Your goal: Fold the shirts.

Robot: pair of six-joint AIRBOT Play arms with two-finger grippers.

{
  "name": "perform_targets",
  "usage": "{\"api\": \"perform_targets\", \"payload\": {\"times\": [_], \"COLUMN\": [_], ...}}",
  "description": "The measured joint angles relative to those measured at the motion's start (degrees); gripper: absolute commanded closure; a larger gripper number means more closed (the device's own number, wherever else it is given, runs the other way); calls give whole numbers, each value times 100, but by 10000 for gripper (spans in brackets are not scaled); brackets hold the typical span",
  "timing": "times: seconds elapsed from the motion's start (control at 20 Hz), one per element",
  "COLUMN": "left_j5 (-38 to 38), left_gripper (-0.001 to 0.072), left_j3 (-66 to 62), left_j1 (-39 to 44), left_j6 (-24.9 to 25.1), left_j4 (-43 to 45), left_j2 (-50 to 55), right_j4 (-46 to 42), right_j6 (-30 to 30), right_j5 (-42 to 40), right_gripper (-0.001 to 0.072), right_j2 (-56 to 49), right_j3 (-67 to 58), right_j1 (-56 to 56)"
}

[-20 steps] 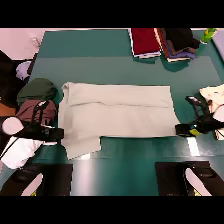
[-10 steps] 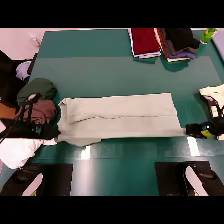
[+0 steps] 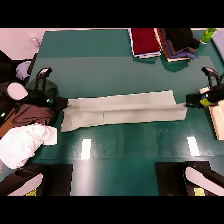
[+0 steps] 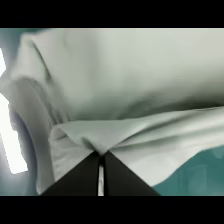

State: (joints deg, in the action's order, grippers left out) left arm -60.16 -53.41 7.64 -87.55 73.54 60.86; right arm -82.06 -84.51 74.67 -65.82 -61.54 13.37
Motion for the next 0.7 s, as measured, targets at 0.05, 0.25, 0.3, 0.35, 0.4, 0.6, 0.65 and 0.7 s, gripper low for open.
{"api": "perform_targets", "payload": {"times": [0.05,0.25,0.3,0.35,0.4,0.6,0.65,0.7], "left_j5": [149,680,754,820,868,896,828,717], "left_gripper": [678,678,677,669,429,220,229,377], "left_j3": [-83,-229,-247,-267,-282,-498,-610,-745], "left_j1": [0,-2,-2,-2,-4,0,0,-11], "left_j6": [13,44,46,50,63,13,-15,-42], "left_j4": [50,140,142,142,144,146,142,142], "left_j2": [216,776,844,894,933,999,1005,1014], "right_j4": [0,-15,-17,-22,-20,225,332,352], "right_j6": [2,-2,-9,-20,-26,-28,-4,35], "right_j5": [-79,-188,-195,-192,-190,-216,-219,-201], "right_gripper": [695,693,692,686,524,249,220,91], "right_j2": [-278,-1241,-1429,-1611,-1764,-2096,-2124,-2138], "right_j3": [-245,-1108,-1279,-1434,-1563,-1943,-2017,-2057], "right_j1": [-70,-354,-415,-472,-516,-538,-496,-435]}}
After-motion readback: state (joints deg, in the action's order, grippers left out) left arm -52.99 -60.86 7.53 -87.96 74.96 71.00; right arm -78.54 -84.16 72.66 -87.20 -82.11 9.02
